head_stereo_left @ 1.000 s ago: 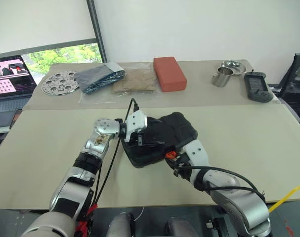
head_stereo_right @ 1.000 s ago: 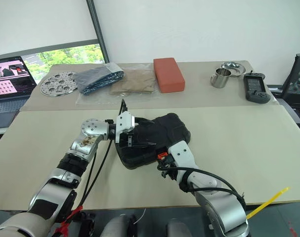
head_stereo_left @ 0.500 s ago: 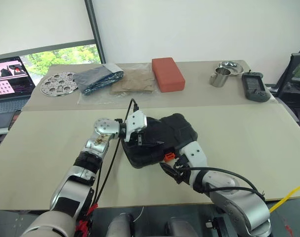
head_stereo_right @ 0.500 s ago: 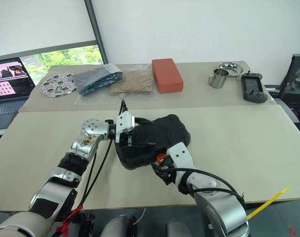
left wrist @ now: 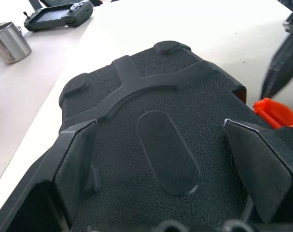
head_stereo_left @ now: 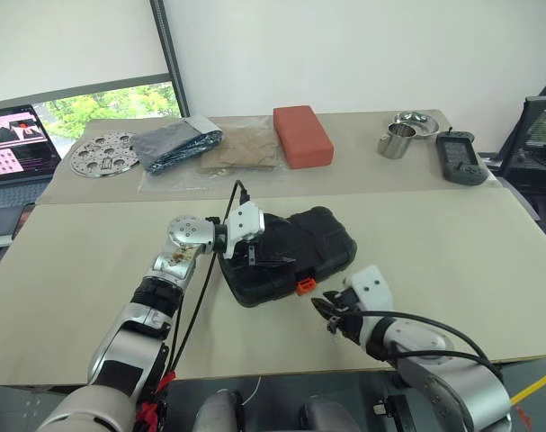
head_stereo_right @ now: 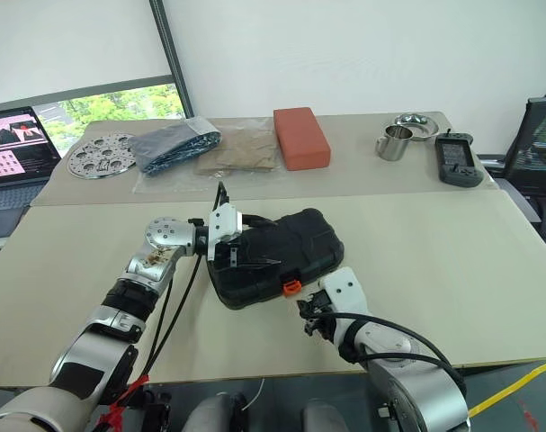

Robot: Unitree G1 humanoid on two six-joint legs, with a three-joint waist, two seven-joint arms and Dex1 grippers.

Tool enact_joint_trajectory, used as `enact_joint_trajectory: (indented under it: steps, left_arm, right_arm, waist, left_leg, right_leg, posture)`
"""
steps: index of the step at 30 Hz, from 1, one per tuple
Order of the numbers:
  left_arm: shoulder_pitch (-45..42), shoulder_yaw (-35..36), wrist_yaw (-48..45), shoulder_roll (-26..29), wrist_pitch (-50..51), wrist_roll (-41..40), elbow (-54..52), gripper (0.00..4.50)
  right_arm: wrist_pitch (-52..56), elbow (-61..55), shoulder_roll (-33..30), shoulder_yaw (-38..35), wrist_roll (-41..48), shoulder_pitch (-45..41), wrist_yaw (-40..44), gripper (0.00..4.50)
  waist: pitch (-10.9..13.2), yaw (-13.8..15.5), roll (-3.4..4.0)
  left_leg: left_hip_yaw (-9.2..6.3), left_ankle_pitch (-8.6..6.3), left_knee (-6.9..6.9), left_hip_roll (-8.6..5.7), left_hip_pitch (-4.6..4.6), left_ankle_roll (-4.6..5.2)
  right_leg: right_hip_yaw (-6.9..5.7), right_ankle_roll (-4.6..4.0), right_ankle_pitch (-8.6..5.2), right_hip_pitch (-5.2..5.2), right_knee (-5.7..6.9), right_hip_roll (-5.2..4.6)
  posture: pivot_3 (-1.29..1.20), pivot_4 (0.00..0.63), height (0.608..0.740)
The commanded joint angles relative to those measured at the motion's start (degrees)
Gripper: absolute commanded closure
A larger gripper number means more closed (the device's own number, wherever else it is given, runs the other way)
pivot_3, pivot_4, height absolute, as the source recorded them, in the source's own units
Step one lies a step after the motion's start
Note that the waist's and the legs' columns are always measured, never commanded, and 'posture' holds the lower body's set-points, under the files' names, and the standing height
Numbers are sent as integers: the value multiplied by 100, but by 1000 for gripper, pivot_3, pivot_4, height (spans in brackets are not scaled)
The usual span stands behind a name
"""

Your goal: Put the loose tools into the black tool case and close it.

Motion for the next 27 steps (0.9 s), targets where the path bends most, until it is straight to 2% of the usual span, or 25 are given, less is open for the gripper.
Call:
enact_joint_trajectory:
  steps: [1, 21, 24, 27]
  left_arm:
    - [137, -177, -49, 90, 6, 287, 294, 0]
    - [254, -149, 40, 148, 55, 272, 164, 0]
    - [305, 25, 176, 185, 169, 159, 108, 0]
    - [460, 447, 215, 275, 437, -269, -201, 0]
  right_arm:
    - [32, -209, 93, 57, 88, -171, -90, 4453]
    - [-300, 339, 185, 249, -20, -640, -230, 4453]
    - [-289, 190, 73, 86, 94, -549, -112, 4453]
    - [-459, 9, -323, -252, 248, -331, 276, 4453]
  waist:
    - [-1, 4, -3]
    - [-7, -94, -12]
    - [-6, -97, -13]
    - [-6, -98, -12]
  left_leg:
    - [0, 0, 0, 0, 0, 0]
    - [-2, 0, 0, 3, 14, 0]
    - [-3, 0, 0, 3, 15, 0]
    - [-3, 0, 0, 1, 11, 0]
  right_leg:
    - [-1, 0, 0, 0, 0, 0]
    - [2, -1, 0, 6, 7, 2]
    - [3, 0, 0, 8, 7, 2]
    - [4, 0, 0, 6, 6, -2]
  posture:
    - [0, 150, 740]
    - [0, 150, 740]
    - [0, 150, 740]
    - [0, 150, 740]
